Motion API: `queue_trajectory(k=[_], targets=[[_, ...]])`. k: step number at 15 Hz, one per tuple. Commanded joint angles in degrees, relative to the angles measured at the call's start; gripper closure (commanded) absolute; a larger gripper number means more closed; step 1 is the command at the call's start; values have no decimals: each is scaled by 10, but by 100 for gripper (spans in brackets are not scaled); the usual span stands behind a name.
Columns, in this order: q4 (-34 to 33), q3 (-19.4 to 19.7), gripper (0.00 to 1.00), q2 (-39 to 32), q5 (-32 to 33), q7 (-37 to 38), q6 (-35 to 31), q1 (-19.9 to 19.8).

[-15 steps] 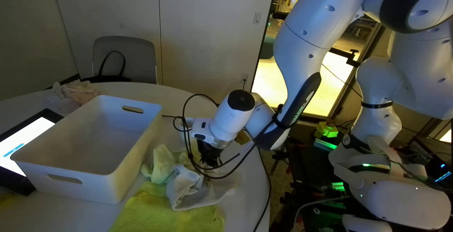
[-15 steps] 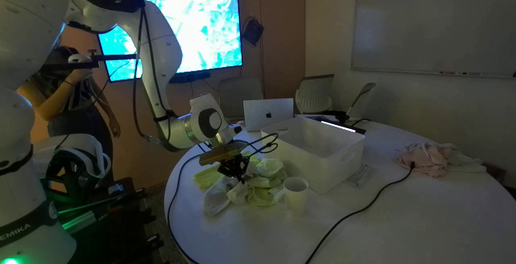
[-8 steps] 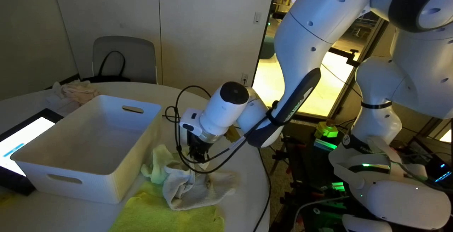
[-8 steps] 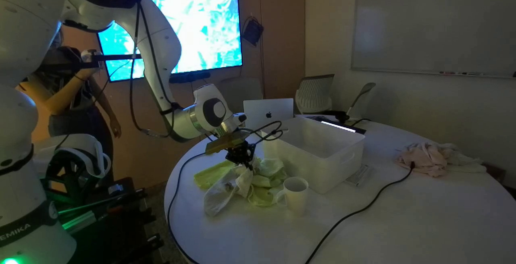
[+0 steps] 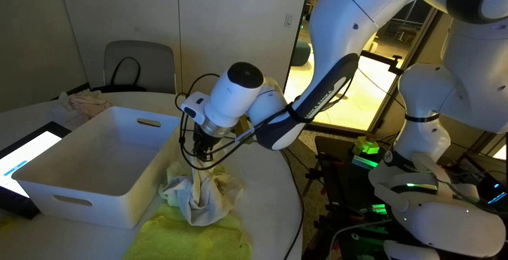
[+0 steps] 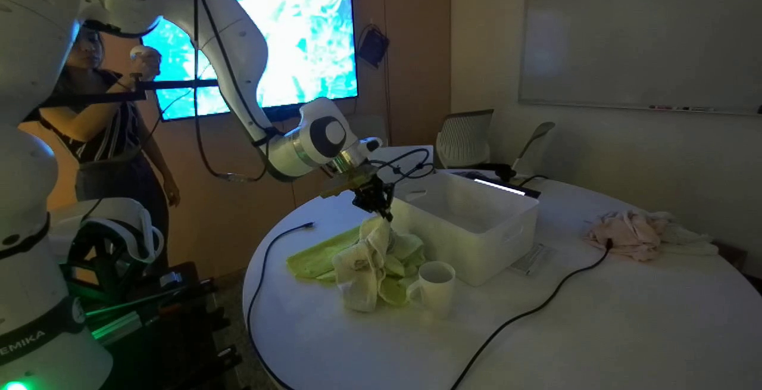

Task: Pick up the clothes from the table and put them in the box and pick up the black objects from the table and put them in the cup

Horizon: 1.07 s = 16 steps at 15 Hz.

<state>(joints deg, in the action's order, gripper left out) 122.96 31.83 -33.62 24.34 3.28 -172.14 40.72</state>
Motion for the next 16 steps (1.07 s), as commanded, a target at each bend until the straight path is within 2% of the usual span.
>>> queue_trajectory(k=[1,5,8,12,16], targets=[[-19,13,99,46,23,34,69,13],[-28,-5,99,115,86,83,155,3],[-29,-46,99,174,140,136,215,-22],[-35,-147,99,246,183,197,297,-93],[-59,-261,99,282,165,201,372,-176]])
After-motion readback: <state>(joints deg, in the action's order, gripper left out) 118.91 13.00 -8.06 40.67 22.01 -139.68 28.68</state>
